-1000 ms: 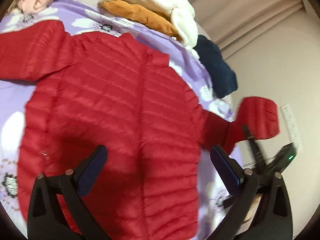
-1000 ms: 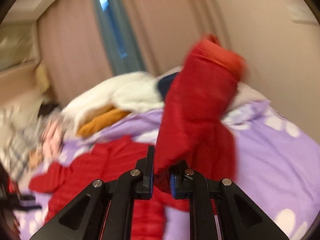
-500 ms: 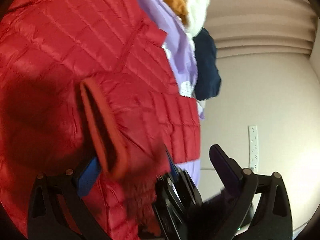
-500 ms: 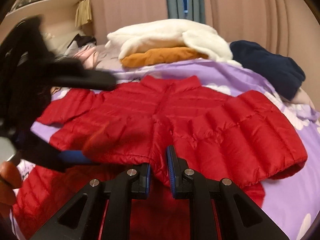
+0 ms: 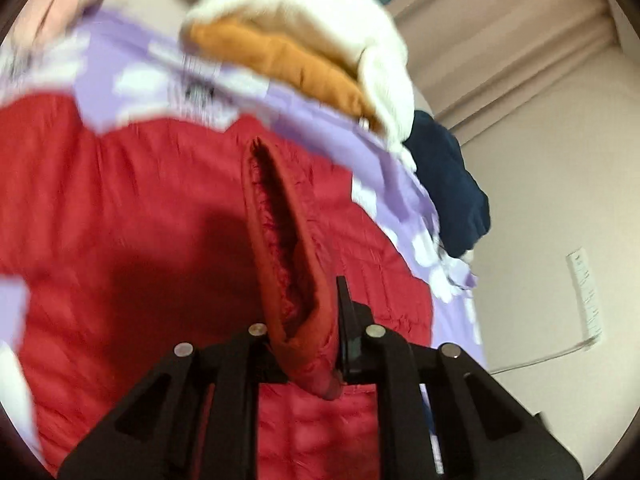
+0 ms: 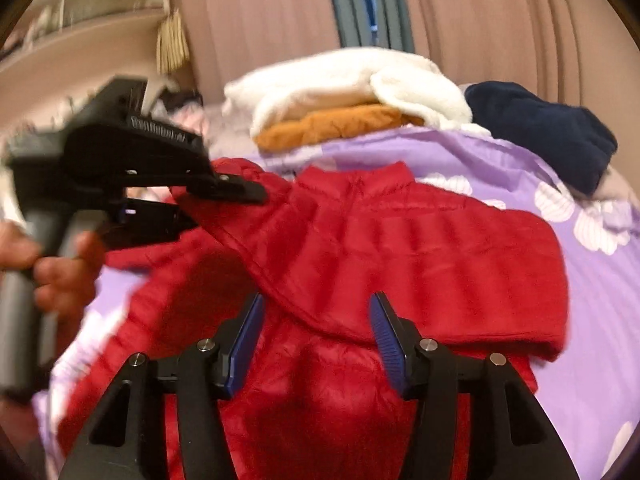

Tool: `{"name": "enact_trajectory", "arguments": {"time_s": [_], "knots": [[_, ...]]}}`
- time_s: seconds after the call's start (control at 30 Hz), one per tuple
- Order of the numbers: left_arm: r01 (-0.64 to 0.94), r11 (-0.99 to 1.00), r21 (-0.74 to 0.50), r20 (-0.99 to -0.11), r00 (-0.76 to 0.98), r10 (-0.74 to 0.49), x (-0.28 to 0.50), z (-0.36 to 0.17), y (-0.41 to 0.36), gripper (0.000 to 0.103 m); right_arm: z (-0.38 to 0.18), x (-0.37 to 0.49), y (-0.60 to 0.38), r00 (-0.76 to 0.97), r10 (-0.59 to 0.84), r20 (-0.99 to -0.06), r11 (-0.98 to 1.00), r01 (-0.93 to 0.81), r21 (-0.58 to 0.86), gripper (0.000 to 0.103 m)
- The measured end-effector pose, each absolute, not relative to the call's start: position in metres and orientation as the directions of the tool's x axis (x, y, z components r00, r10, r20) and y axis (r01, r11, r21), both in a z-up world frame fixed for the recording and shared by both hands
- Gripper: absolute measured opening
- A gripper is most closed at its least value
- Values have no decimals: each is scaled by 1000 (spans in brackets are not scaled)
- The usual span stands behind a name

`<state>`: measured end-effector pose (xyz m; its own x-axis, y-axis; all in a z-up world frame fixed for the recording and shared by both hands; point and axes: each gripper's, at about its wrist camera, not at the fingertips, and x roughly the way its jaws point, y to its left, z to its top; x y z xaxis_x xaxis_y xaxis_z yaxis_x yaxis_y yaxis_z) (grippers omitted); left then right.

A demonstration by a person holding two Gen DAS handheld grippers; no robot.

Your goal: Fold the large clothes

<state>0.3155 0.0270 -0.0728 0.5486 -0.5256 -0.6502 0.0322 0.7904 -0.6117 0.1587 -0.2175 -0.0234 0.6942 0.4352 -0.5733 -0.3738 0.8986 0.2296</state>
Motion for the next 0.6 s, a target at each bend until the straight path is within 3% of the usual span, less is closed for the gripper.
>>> {"name": "enact_trajectory", "arguments": {"time_s": [0.2,0.27,0.37,0.5,0.6], "knots": [[-26,875,-483,-721,579,-381,332,-88,58,16,-23,191,-271,737,362,-571,917,-168,363,54],[-55,890,-453,-770,527,-360,339,-106,63,20,-30,201,-285,729,380,-570,898,-143,416,54],[-109,903,-415,-809,498,-311,342,-131,72,21,-49,218,-290,692,343,-635,911,-81,403,54],[-147,903,-403,-850,427,-309,343,-162,80,42,-78,230,-287,625,263,-735,945,-14,327,46],[-151,902,-404,-850,428,-309,340,-163,88,51,-89,232,-281,606,239,-759,958,-18,287,46]]}}
